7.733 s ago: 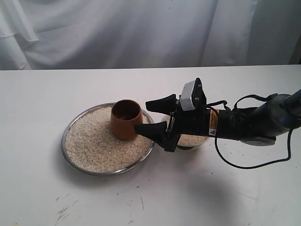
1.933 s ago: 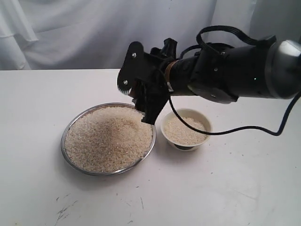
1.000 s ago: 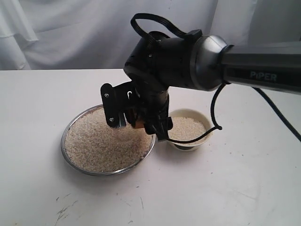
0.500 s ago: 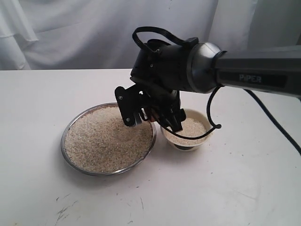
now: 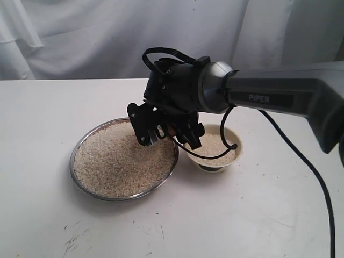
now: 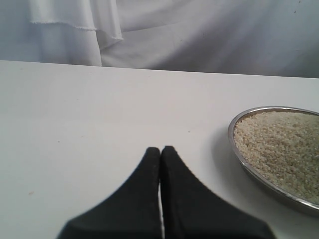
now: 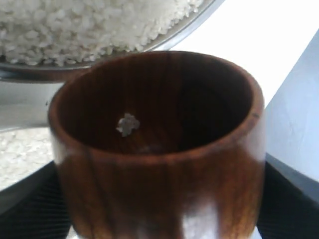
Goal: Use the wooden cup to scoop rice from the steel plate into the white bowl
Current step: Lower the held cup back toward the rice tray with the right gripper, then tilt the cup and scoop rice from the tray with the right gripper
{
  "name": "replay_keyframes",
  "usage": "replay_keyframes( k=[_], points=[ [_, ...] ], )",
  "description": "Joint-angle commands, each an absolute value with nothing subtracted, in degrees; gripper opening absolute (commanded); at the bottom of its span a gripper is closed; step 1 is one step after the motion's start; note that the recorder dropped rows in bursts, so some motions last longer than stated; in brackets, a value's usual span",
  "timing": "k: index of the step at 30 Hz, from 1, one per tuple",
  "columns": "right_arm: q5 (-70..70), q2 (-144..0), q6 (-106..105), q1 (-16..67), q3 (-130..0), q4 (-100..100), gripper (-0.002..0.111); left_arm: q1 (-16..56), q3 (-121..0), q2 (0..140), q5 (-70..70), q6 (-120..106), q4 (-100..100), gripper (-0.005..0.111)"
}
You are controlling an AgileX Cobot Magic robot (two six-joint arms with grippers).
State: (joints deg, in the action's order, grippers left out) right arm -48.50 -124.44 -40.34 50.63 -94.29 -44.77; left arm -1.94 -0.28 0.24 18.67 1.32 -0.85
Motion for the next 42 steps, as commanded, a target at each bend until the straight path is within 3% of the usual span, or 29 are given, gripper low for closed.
replay_keyframes(
  k=[1,42],
  points=[
    [-48.0,-125.2,-37.9,49.9,-95.3,-49.8,0.0,-2.0,0.0,0.0,18.3,1.3,-0.9,0.0],
    [-46.7,-128.0,-41.1,52.0,-95.3,-46.7,0.0,-2.0,0.0,0.0,18.3,1.3,-0.9,0.0]
  ],
)
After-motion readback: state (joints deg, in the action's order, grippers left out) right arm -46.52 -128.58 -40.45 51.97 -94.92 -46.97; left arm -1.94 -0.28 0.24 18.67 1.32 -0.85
